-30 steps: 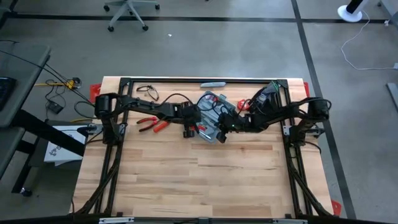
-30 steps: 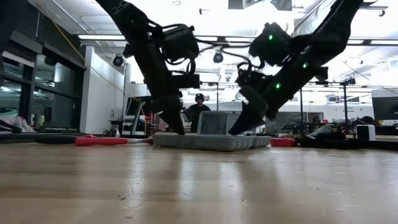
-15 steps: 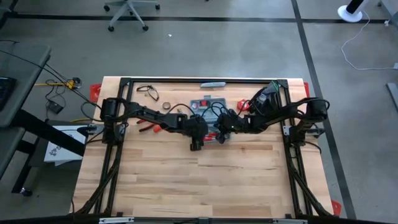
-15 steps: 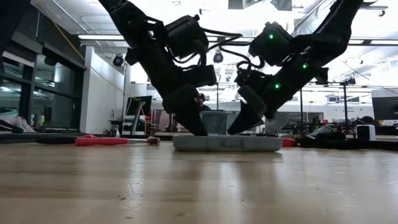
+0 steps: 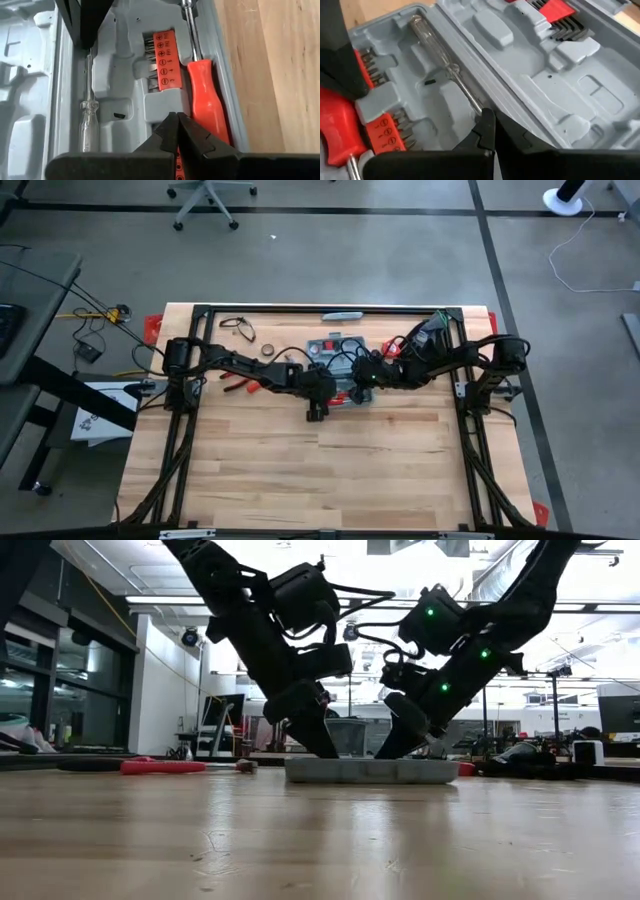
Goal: Prefit tool cases
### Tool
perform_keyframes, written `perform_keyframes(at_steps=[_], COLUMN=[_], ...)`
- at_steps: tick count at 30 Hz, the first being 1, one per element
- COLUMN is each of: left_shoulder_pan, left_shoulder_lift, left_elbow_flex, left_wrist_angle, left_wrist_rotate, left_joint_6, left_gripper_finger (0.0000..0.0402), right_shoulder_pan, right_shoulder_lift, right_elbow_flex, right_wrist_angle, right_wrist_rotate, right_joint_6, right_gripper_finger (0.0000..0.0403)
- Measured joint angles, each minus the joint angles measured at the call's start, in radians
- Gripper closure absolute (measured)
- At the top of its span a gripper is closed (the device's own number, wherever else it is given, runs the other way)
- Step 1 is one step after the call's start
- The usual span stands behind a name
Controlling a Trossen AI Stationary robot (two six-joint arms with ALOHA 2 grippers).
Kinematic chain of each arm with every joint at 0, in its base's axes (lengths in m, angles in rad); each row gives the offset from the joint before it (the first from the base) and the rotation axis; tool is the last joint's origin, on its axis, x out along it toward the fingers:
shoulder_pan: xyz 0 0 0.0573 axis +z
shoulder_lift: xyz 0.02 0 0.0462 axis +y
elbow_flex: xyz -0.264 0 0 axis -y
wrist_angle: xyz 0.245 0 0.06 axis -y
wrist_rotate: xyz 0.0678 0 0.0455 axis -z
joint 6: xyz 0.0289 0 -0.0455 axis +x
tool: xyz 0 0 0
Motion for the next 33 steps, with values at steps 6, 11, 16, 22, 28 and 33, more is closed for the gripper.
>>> perform_keyframes(at_steps=[6, 11, 16, 22, 28, 33], left_shoulder_pan=[0.0, 0.0, 0.0, 0.0, 0.001, 0.03], left_shoulder_lift=[0.0, 0.0, -0.001, -0.002, -0.002, -0.003], left_elbow_flex=[0.004, 0.018, 0.045, 0.101, 0.142, 0.132], left_wrist_angle=[0.003, -0.003, -0.003, -0.047, -0.163, -0.23], left_wrist_rotate=[0.0, -0.002, -0.003, -0.058, -0.223, -0.209], left_joint_6=[0.023, 0.057, 0.101, 0.164, 0.188, 0.157], left_gripper_finger=[0.0402, 0.0402, 0.0402, 0.0402, 0.0402, 0.0402], right_shoulder_pan=[-0.023, -0.025, -0.025, -0.025, -0.024, -0.024], right_shoulder_lift=[0.0, -0.001, -0.001, -0.003, -0.003, -0.003], right_elbow_flex=[0.0, 0.002, 0.002, 0.003, 0.003, 0.002], right_wrist_angle=[-0.021, -0.041, -0.047, -0.075, -0.083, -0.084], right_wrist_rotate=[-0.026, -0.028, -0.035, -0.045, -0.045, -0.046], right_joint_6=[-0.009, -0.017, -0.015, -0.001, -0.001, -0.005], right_gripper_finger=[0.0403, 0.0403, 0.0403, 0.0403, 0.0403, 0.0403])
